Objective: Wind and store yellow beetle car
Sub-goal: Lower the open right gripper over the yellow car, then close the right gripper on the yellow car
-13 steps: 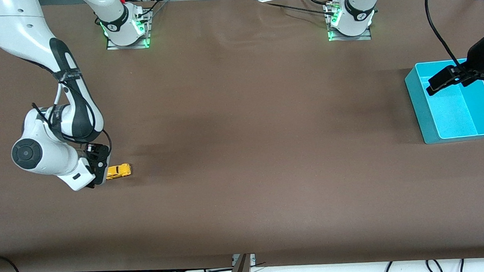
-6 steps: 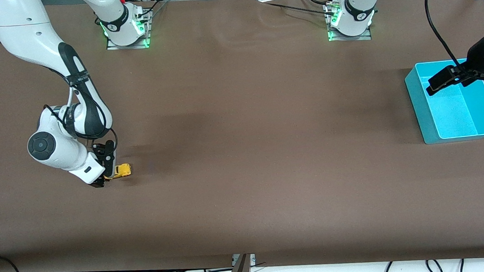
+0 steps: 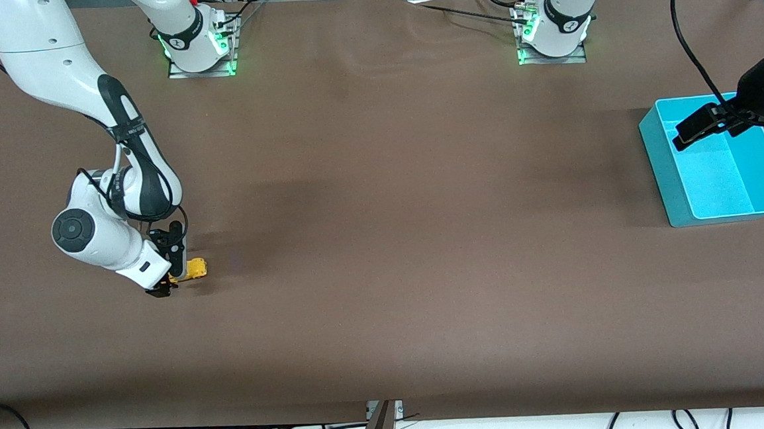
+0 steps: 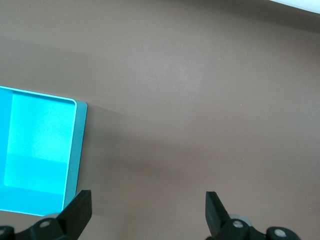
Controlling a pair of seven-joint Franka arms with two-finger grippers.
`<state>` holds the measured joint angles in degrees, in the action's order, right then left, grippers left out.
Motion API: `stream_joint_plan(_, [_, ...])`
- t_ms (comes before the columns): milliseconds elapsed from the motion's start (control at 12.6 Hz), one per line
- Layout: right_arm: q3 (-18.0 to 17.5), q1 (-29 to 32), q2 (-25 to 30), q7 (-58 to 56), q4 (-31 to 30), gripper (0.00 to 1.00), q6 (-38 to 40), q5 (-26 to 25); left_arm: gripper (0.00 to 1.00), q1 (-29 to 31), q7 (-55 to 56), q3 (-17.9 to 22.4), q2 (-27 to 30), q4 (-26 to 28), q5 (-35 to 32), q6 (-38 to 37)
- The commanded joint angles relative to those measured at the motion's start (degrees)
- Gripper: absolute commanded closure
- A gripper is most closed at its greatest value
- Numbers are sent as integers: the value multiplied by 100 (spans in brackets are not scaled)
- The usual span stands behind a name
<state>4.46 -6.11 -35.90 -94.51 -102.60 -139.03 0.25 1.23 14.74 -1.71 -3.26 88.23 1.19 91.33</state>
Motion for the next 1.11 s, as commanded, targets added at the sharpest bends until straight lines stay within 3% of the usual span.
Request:
stream_joint_plan(0, [-50,39,13,-199,-32,34,-115,115,0,9,-85,-5,-25,-78,48,-28])
stream_joint_plan(159, [-50,22,22,-138,-23,64,-115,124,0,9,-85,-13,-25,-78,48,-28])
stream_joint_plan(318, [-50,4,30,-103,-23,84,-72,272,0,9,-85,-5,-25,-69,48,-28])
stream_joint_plan(556, [-50,-40,74,71,-14,92,-1,493,0,9,-85,-13,-25,-69,48,-28])
stream_joint_plan(794, [-322,-57,92,547,-5,91,60,493,0,9,-85,-13,-25,-69,48,-28])
stream_joint_plan(1033, [-331,-163,31,592,-23,91,34,485,0,9,-85,-5,-25,-78,48,-28])
